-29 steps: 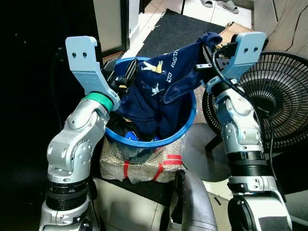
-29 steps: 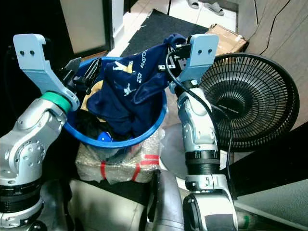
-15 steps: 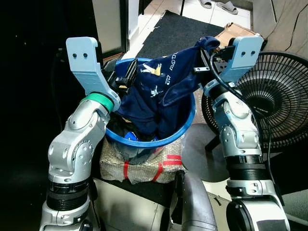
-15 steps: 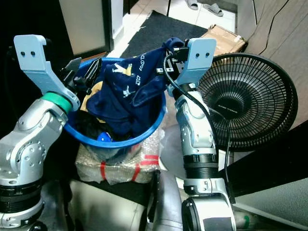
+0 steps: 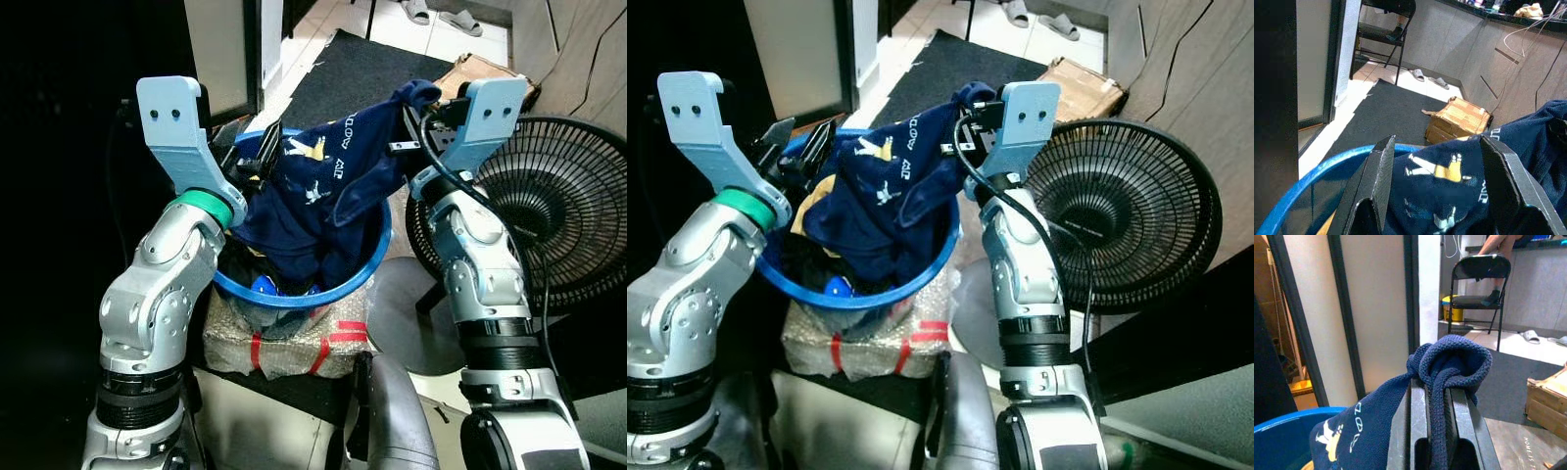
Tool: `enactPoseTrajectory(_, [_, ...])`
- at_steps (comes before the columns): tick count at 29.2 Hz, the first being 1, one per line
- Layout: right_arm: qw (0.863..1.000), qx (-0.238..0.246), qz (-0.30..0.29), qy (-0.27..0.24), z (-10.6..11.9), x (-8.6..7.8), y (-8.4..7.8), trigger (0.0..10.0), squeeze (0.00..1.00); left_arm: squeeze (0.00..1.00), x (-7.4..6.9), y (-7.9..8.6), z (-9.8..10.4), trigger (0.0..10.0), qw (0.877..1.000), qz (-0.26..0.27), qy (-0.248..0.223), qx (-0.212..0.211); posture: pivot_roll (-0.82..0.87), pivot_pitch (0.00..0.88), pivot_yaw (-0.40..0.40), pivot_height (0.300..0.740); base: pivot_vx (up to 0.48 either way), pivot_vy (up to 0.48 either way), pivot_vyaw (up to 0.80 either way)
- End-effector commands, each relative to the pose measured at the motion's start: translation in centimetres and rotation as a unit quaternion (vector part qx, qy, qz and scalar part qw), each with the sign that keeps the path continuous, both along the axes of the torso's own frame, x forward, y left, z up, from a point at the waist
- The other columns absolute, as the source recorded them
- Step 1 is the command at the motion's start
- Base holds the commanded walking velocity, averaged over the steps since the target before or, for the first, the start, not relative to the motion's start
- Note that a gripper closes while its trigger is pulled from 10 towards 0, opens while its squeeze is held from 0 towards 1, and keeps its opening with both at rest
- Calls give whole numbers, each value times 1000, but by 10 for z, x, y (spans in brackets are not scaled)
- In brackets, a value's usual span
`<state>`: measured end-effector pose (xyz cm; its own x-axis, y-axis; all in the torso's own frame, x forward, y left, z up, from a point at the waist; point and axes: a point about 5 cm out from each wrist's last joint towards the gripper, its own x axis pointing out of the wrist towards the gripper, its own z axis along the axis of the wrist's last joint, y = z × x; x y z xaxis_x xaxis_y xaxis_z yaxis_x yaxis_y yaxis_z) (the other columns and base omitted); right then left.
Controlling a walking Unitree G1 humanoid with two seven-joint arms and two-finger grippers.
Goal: Clothes washing
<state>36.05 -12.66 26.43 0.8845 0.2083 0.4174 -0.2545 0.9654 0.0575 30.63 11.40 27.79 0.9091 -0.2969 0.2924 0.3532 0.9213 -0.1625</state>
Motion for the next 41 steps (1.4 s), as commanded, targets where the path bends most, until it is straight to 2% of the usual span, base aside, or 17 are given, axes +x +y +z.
enactPoseTrajectory(1, [1000, 2, -7, -9, 3, -3, -4, 10000, 0, 0, 0, -1, -4, 10000, 1000, 0, 3, 5, 68, 94, -51, 601, 0, 0, 0])
enactPoseTrajectory(22, [1000, -3, -4, -4, 1, -2, -2, 10000, 0, 0, 0, -2, -4, 10000, 1000, 0, 3, 4, 68, 89, -55, 661, 0, 0, 0])
enactPoseTrajectory(37, [1000, -5, -5, 1, -2, -3, -2, 10000, 0, 0, 0, -3, -5, 10000, 1000, 0, 4, 3, 67, 95, -53, 740, 0, 0, 0])
enactPoseTrajectory(41, [1000, -8, -7, 5, -5, -2, -2, 10000, 0, 0, 1, -2, -8, 10000, 1000, 2, 9, 4, 67, 98, -52, 740, 0, 0, 0])
